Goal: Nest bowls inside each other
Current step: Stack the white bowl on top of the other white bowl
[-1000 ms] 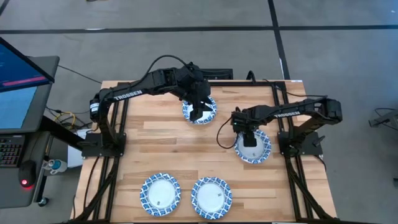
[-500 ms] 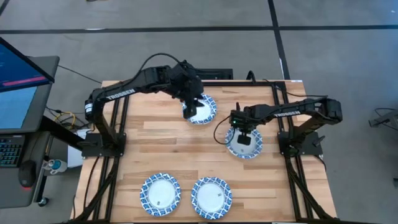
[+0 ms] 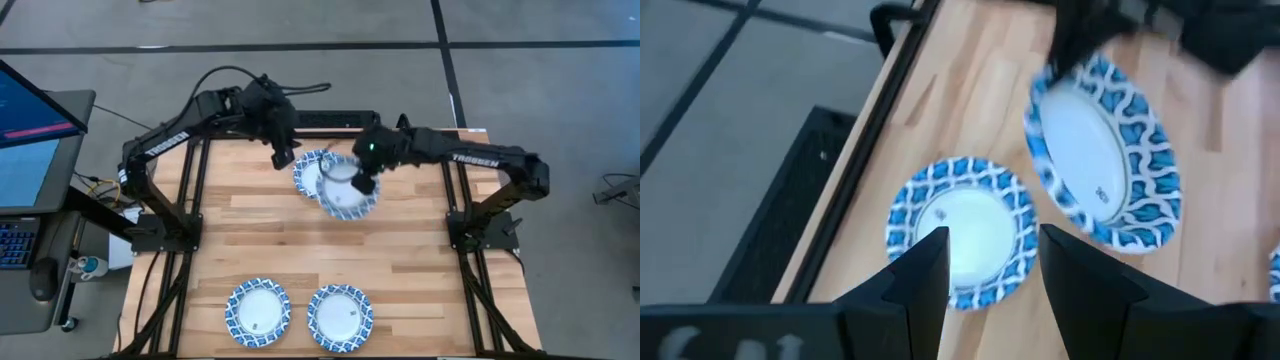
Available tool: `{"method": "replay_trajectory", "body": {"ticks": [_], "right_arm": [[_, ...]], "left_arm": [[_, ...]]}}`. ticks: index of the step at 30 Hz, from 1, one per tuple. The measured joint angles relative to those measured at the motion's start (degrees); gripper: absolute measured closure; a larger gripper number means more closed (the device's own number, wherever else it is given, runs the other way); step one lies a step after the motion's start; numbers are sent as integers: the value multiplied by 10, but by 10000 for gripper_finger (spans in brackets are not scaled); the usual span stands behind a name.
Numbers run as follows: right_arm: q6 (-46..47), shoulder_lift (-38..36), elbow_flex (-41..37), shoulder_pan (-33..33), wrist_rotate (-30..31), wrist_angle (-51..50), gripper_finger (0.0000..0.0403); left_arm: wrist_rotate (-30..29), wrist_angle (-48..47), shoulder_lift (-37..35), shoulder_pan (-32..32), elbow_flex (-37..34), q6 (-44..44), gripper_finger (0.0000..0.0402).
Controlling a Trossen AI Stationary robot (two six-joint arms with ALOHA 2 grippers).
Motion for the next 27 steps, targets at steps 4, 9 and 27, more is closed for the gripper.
{"method": "replay_trajectory", "body": {"ticks": [4,9,27], "right_arm": [[1,0,28,-33,0,15,399],[33,29,30,-77,-8,45,399],[-3,304,233,-106,-61,32,389]], "left_arm": [[0,-20,0,13,0,33,255],[1,-14,0,29,0,58,255],[13,-36,-2,72,0,88,255]]}}
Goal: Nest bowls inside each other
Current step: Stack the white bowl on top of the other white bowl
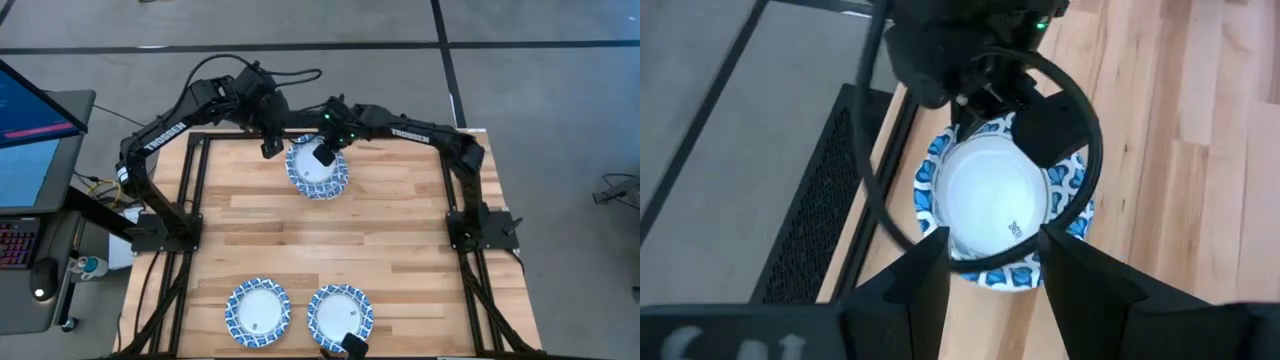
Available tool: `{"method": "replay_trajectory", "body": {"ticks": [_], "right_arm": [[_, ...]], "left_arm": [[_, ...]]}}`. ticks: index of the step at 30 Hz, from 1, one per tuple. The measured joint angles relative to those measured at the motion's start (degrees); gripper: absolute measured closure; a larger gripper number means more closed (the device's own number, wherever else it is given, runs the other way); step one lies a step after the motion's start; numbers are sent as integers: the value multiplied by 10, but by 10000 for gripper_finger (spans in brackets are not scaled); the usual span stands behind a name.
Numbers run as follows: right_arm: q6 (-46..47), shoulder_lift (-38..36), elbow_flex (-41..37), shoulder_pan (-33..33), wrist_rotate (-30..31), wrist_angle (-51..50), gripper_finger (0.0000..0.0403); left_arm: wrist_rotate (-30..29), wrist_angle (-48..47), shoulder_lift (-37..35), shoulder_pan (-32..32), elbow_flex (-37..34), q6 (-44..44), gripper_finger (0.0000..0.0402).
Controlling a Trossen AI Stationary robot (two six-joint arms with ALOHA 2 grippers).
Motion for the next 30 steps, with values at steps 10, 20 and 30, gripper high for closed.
{"method": "replay_trajectory", "body": {"ticks": [10,20,30], "right_arm": [[-51,61,65,-4,-10,-137,322],[-63,69,64,-2,5,-119,215],[-70,65,64,15,-62,-265,179]], "left_arm": [[5,5,0,15,0,5,255],[15,11,0,16,0,5,255],[47,7,0,13,0,-23,255]]}}
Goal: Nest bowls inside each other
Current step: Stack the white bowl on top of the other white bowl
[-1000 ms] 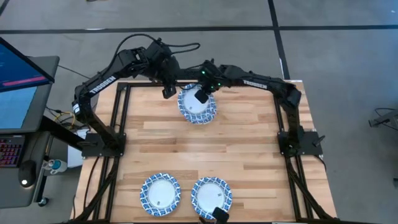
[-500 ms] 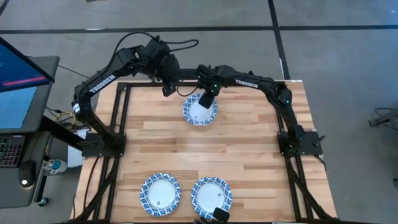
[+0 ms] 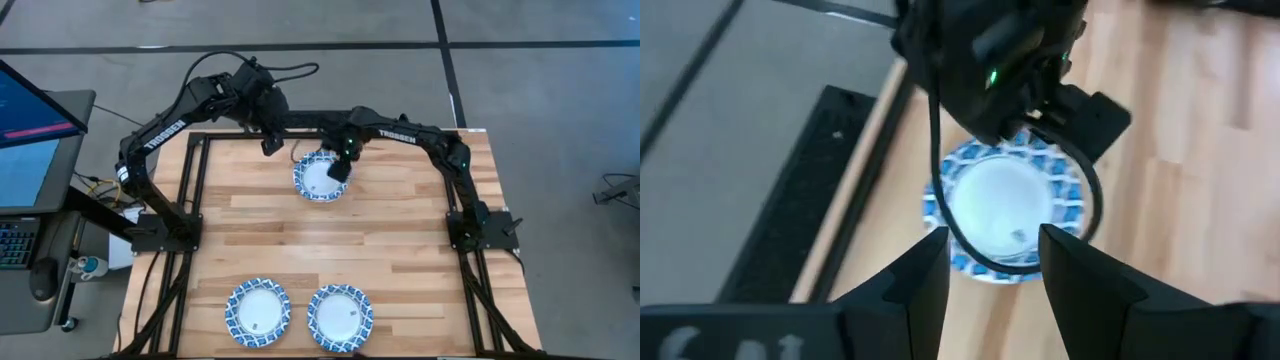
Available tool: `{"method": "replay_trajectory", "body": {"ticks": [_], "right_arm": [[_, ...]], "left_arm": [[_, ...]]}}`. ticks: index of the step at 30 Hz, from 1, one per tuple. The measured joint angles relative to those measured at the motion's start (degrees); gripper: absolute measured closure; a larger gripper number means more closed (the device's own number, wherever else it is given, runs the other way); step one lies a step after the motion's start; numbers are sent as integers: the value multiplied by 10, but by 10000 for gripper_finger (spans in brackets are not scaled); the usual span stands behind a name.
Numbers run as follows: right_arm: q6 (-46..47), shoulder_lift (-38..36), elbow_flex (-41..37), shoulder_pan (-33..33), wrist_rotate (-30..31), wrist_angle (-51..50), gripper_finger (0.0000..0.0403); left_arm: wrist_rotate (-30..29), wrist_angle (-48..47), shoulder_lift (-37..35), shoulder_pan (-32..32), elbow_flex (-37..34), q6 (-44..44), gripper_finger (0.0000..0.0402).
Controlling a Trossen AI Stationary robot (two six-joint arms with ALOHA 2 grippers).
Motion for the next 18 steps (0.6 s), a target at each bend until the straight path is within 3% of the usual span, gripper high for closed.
{"method": "replay_trajectory", "body": {"ticks": [3,5,11,18], "right_arm": [[-39,0,0,19,-82,-47,187],[-62,-3,0,32,-106,-71,194],[-63,-51,-1,79,-79,-31,211],[-36,-170,-16,93,-65,65,218]], "left_arm": [[17,2,-1,-13,-10,-2,255],[13,-2,-1,-23,-20,-3,255],[11,-7,0,-43,-81,-11,255],[17,30,-19,-88,-133,-39,255]]}}
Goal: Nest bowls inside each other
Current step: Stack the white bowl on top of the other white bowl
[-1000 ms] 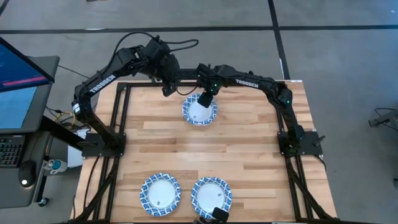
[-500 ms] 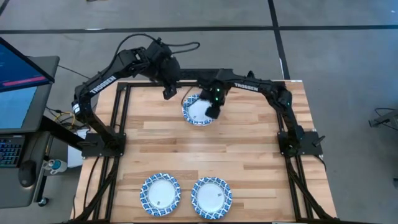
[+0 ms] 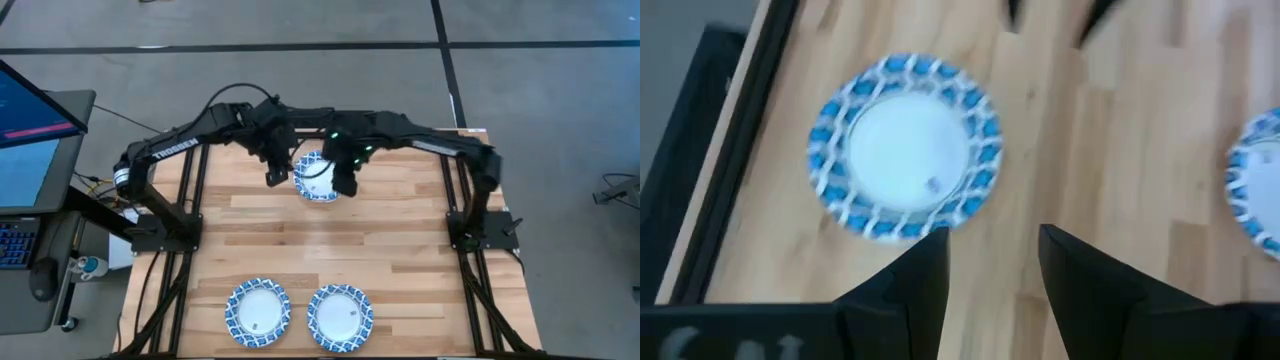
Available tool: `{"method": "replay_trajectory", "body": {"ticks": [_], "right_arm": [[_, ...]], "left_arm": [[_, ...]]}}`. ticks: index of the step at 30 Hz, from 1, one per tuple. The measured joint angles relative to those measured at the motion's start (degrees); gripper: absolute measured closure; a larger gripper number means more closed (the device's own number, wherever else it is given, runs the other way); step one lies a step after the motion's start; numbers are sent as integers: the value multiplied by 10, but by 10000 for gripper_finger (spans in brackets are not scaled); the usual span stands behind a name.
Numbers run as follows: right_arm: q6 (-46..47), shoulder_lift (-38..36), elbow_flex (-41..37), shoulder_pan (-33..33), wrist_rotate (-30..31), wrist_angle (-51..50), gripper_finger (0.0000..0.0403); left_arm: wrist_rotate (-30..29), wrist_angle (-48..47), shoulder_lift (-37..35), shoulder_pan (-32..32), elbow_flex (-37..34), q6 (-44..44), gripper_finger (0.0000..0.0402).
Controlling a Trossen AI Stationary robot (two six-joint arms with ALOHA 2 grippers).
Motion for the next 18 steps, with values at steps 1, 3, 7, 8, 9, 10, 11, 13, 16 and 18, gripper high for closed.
{"method": "replay_trajectory", "body": {"ticks": [1,3,7,8,9,10,11,13,16,18], "right_arm": [[9,-19,-9,-3,0,23,218],[26,-58,-40,-11,0,60,217],[57,-137,-144,-24,1,139,216],[64,-159,-180,-26,1,161,216],[68,-180,-217,-27,0,183,216],[71,-203,-256,-26,0,203,217],[77,-225,-295,-25,0,226,217],[97,-269,-372,-19,-3,280,218],[136,-335,-466,-3,-5,358,217],[158,-377,-516,11,-6,391,216]], "left_arm": [[0,6,-4,-4,-1,1,255],[-7,14,-9,-16,-1,0,255],[-32,23,-25,-26,-2,-3,255],[-39,24,-30,-28,-2,-4,255],[-43,23,-33,-28,-2,-4,255],[-45,24,-35,-28,-2,-4,255],[-44,24,-36,-28,-2,-4,255],[-40,27,-37,-28,-2,-4,255],[-8,82,-39,-31,-29,-5,255],[29,130,-44,-34,-69,-8,255]]}}
